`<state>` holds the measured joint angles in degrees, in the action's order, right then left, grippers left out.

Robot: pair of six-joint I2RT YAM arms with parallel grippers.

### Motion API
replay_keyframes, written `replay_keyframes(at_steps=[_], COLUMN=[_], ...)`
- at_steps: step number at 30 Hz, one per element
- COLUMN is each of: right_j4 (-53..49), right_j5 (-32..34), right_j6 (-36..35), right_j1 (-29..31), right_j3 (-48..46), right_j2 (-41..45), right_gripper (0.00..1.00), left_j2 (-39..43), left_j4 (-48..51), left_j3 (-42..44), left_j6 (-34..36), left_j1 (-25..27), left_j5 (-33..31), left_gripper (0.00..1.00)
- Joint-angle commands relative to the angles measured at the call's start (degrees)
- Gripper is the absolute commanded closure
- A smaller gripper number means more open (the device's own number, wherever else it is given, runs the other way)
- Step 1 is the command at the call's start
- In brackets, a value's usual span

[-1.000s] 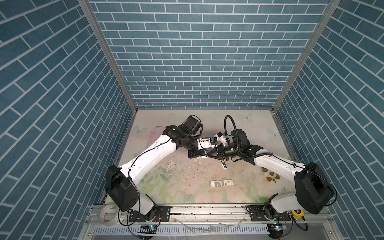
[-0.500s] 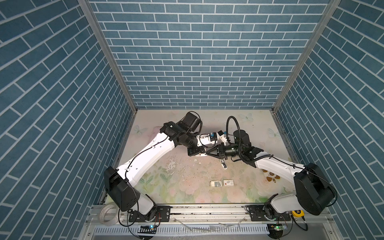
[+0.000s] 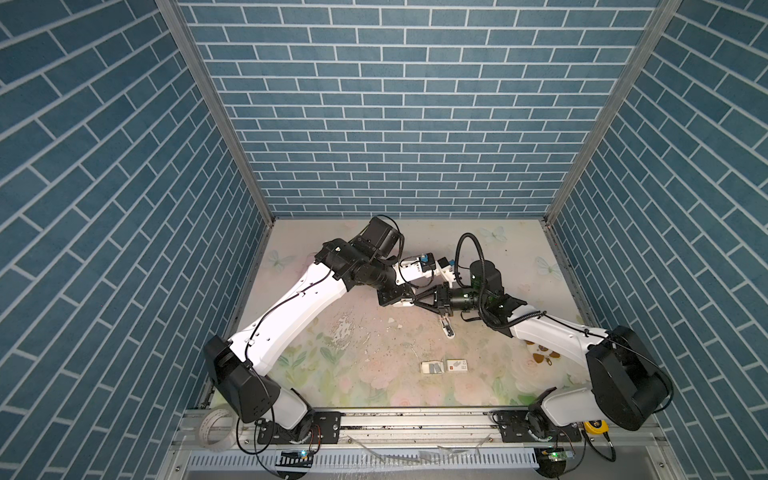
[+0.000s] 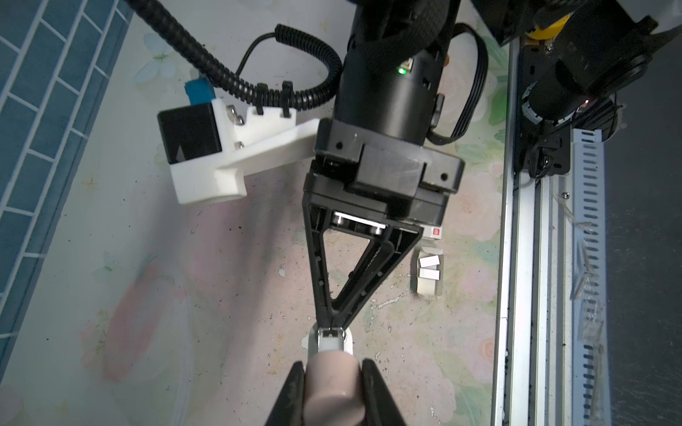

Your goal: Load the staples into the stapler

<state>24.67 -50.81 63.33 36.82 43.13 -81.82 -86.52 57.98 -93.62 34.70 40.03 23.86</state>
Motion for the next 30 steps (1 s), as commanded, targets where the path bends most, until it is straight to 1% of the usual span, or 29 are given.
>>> replay_keyframes(at_steps=[1,12,16,19,22,26,28,30], right_j4=[0.86,4.97,3.45,-5.53,-10.5,-19.82,-22.53,-22.55], right_j5=[1.11,2.44,3.65,5.66,6.98,9.87,10.97,10.87], right_j6=[-0.15,0.58,-0.18,-4.68,-7.8,-14.33,-17.18,-19.12], right_j1=[1.58,2.38,2.44,2.5,2.25,1.99,1.91,1.95], right_j3=[-1.09,-0.69,-1.1,-0.9,-2.76,-5.52,-7.06,-8.32], right_j2=[-0.18,-0.17,0.65,2.51,5.34,12.09,15.97,19.55], right_gripper=[0.85,0.83,0.83,0.78,0.72,0.62,0.56,0.52], left_j2=[0.83,0.81,1.07,1.44,2.23,3.15,3.42,3.51], left_j4=[-7.5,-9.01,-9.11,-9.09,-9.6,-10.5,-10.65,-10.11], left_j3=[-2.96,-2.87,-2.33,-0.87,2.21,7.26,9.17,10.48], left_j6=[-2.16,-4.32,-3.95,-2.64,-1.45,-0.71,-0.81,-1.01], left_j1=[0.4,0.44,0.4,0.4,0.31,-0.17,-0.59,-1.22], left_j5=[4.0,4.85,4.35,2.82,1.45,0.96,1.84,4.77], left_gripper=[1.0,1.0,1.0,1.0,1.0,1.0,1.0,1.0])
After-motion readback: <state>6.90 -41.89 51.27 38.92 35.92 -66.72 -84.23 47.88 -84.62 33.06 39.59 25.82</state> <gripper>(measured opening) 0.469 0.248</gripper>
